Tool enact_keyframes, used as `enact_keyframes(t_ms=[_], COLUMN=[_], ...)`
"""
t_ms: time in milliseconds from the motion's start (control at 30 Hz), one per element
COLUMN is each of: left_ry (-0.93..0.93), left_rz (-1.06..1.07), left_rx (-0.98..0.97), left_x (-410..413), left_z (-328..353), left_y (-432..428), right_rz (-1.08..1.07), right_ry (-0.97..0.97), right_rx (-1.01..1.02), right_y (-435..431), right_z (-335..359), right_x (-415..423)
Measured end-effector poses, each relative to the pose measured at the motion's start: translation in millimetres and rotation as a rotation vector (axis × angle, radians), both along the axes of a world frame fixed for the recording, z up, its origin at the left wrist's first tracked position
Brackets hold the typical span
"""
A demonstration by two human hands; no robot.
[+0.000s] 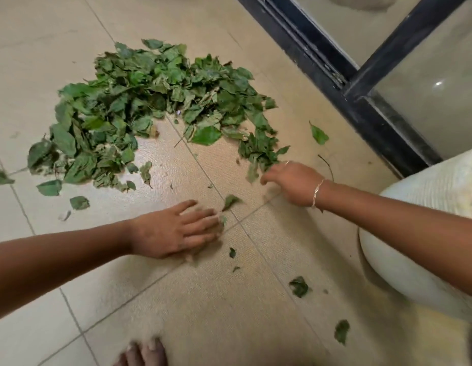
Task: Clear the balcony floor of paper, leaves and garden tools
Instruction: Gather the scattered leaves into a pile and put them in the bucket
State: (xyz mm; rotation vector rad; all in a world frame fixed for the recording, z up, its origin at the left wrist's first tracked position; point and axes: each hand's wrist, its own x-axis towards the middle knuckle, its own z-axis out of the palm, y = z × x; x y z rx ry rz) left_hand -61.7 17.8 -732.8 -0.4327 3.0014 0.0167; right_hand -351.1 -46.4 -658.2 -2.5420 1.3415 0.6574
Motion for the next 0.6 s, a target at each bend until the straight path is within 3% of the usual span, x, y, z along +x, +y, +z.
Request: enact_keyframes(t_ms=[67, 133, 233, 300, 333, 400, 500, 533, 600], left_ry=[0.042, 0.077, 0.07, 0.043, 0.026, 0.005, -0.019, -0.022, -0.006], left_rz=[-0.11, -0.147, -0.168, -0.188, -0.196, -0.194, -0.171, -0.163, -0.155], left_rx=[0.023, 0.052, 0.078, 0.074, 0.072, 0.068, 0.081, 0.089, 0.104], left_x=[-10.2, -16.2, -19.8, -20.2, -20.8, -22.2, -22.6, -22.7, -22.9], left_z=[-4.9, -6.0, -5.9, -6.9, -7.3, -7.9, -9.4, -8.5, -5.3], left_y=[15.9, 24.7, 24.0, 19.3, 17.1, 15.4, 16.4, 16.7, 18.4], right_rz=[-0.052, 0.037, 0.145, 0.247, 0.287, 0.254, -0.161, -0.217, -0.08], right_ry=[-0.018, 0.087, 0.469, 0.727, 0.748, 0.451, -0.355, -0.455, -0.226], right_rx=[0.098, 0.395, 0.899, 1.019, 1.01, 0.797, 0.285, 0.228, 0.38], right_y=[15.5, 57.3, 134.6, 167.9, 175.2, 167.2, 122.2, 111.7, 108.7], right_z=[15.8, 18.6, 6.1, -12.2, -18.3, -24.4, -8.4, -0.1, 6.7], right_x=[-10.4, -26.5, -55.7, -75.1, -81.1, -83.2, -66.4, -60.3, -53.3])
